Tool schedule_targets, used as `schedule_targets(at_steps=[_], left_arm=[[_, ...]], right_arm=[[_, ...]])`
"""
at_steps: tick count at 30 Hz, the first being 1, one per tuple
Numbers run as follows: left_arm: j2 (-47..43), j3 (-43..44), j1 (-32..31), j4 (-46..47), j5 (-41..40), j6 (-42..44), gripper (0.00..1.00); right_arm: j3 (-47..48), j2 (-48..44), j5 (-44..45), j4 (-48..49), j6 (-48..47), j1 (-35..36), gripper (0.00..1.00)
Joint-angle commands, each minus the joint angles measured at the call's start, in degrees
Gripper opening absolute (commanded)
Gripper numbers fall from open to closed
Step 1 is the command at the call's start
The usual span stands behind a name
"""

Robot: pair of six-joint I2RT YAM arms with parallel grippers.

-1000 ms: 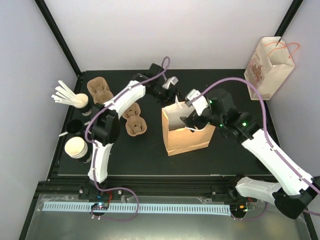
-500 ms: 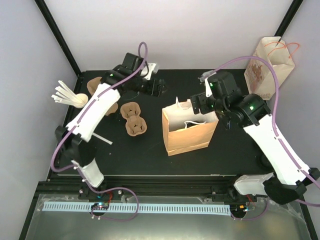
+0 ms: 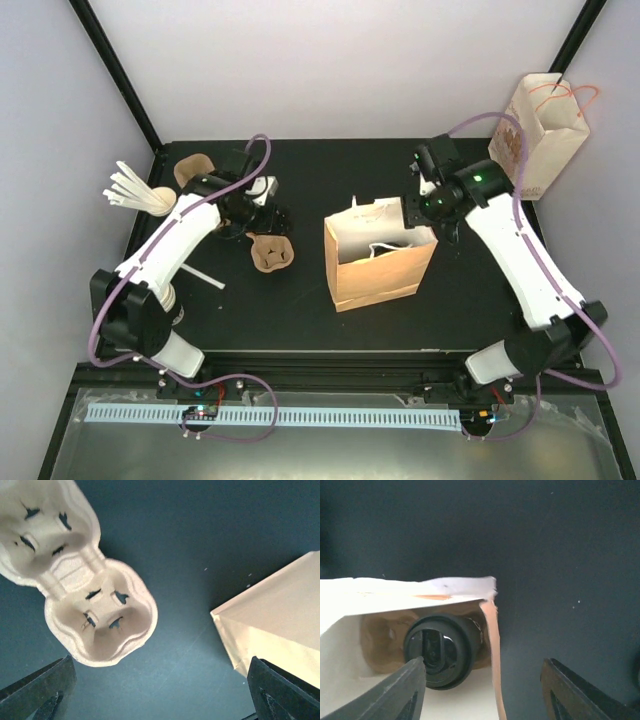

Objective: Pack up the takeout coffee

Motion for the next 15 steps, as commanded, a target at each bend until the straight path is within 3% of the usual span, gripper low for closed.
schedule_targets(at_steps=[1, 5, 8, 11, 15], left_arm=[[3.11, -2.71, 0.65, -2.77, -0.36, -1.28, 0.96], [5.45, -6.04, 3.30, -2.44, 1.46, -3.41, 0.91], [6.40, -9.24, 6.56, -0.93, 6.20, -5.74, 0.89], [7.02, -12.24, 8.49, 1.70, 11.75, -7.36, 0.77], [9.20, -14.39, 8.53, 3.84, 15.48, -8.12, 0.52]], right_arm=[[1.79, 3.68, -1.68, -0.15, -0.56, -0.38, 0.60], [3.07, 5.23, 0.89, 1.19, -0.85, -0.38, 0.39], [4.85, 6.27, 3.06, 2.06, -0.93, -0.38, 0.18], [6.17, 7.66, 4.01, 2.72, -0.59, -0.45, 0.02], [5.92, 8.68, 4.77, 5.90, 0.17, -0.47, 0.01]])
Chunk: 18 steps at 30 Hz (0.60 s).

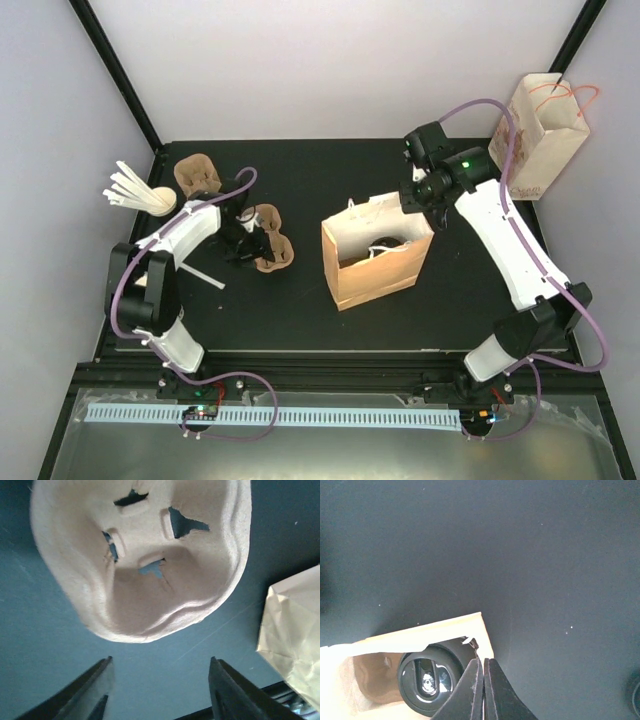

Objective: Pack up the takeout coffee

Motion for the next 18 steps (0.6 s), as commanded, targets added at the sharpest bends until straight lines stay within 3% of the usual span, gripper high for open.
schedule_targets(at_steps=[1, 4, 6, 12, 18], left_arm=[[2.83, -1.68, -0.09, 3.63, 7.85, -2.46, 0.45], [4.82, -3.64, -0.19, 6.11, 9.48, -3.69, 0.23], [5.27, -4.25, -0.19, 7.92, 9.60, -4.13, 0.17], [10.00, -1.35, -0.19, 8.95, 9.99, -3.71, 0.09], [10.61, 1.25, -0.19, 9.98, 8.25, -4.17, 0.10]], right_arm=[[0.07, 1.48, 2.51, 5.32, 1.05, -0.27, 0.01], [0.61, 2.77, 2.88, 7.81, 1.76, -0.36, 0.01], [2.53, 4.59, 2.94, 7.83, 1.97, -0.48, 0.01], [10.66, 11.42, 2.56, 7.01, 3.53, -2.06, 0.01], [16.41, 15.99, 3.02, 7.91, 3.50, -4.10, 0.01]])
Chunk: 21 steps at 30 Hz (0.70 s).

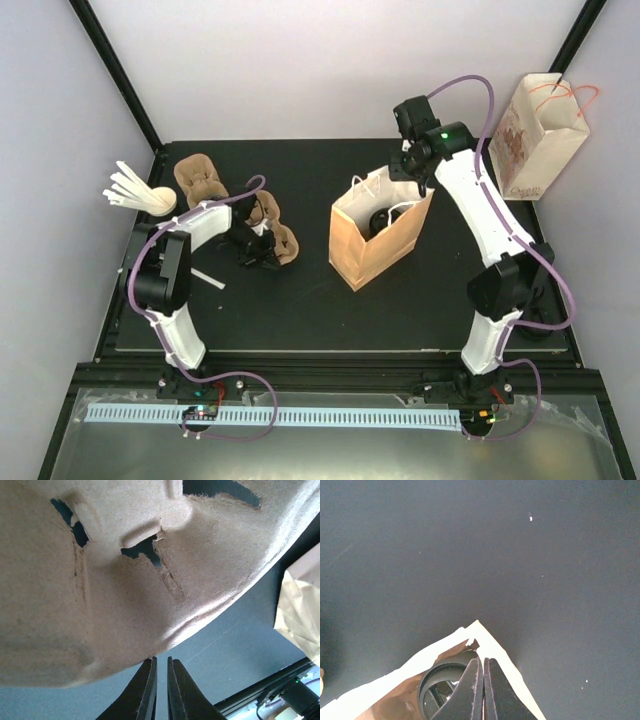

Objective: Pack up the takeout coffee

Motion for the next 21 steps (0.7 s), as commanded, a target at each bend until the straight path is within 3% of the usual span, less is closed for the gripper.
schedule_targets(at_steps=[1, 12, 16, 21], left_arm=[[2.61, 4.34, -0.17, 2.18, -1.85, -0.46, 0.10], [11.31, 19.85, -0.01, 1.03, -5.33, 0.29, 0.13], [13.41, 25.77, -0.10, -2.04, -5.34, 1.05, 0.17], [9.48, 28.14, -0.62, -4.37, -4.09, 2.73, 0.26]], right_arm=[[3.83, 1.96, 1.54, 2.24, 0.92, -1.97, 0.01], [13.82, 9.05, 3.48, -1.64, -1.02, -6.80, 0.04], [14.26, 7.94, 1.39, -2.42, -1.27, -7.12, 0.22], [14.08, 5.22, 0.02, -3.55, -2.75, -7.12, 0.39]])
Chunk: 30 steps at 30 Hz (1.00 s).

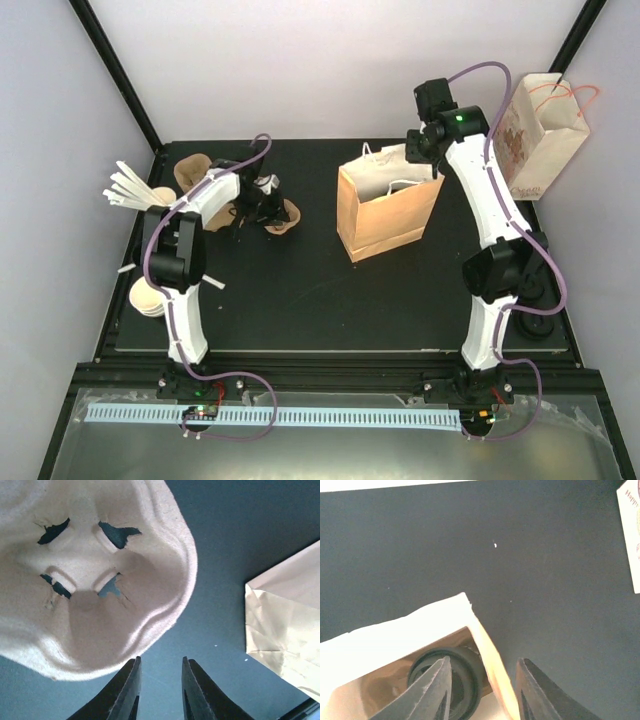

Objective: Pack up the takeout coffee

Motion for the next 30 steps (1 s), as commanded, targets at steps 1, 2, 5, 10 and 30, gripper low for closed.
schedule_targets(at_steps=[1, 2, 5, 10, 30], left_arm=[[-4.42, 3.54, -0.76, -4.87, 0.12, 2.67, 0.29], [-5.46, 4.12, -0.94, -5.93, -0.16, 3.28, 0.31], [-9.45, 4.80, -1.33, -9.06, -1.80, 4.59, 0.36], [-20.99, 2.68, -1.53, -11.94, -7.99, 5.19, 0.40], [-50.37, -21.55, 22.07, -24.92, -36.33, -9.47, 0.78]], right_arm=[[1.58, -4.37, -1.35, -2.00, -1.54, -0.02, 0.45], [1.49, -5.21, -1.73, -2.40, -1.95, 0.05, 0.48], [0.19, -9.07, -2.03, -3.22, -2.39, 0.99, 0.61], [-5.83, -17.98, -0.64, 2.85, -5.89, 6.18, 0.66], [-21.03, -26.23, -17.60, 20.75, -10.77, 23.61, 0.78]])
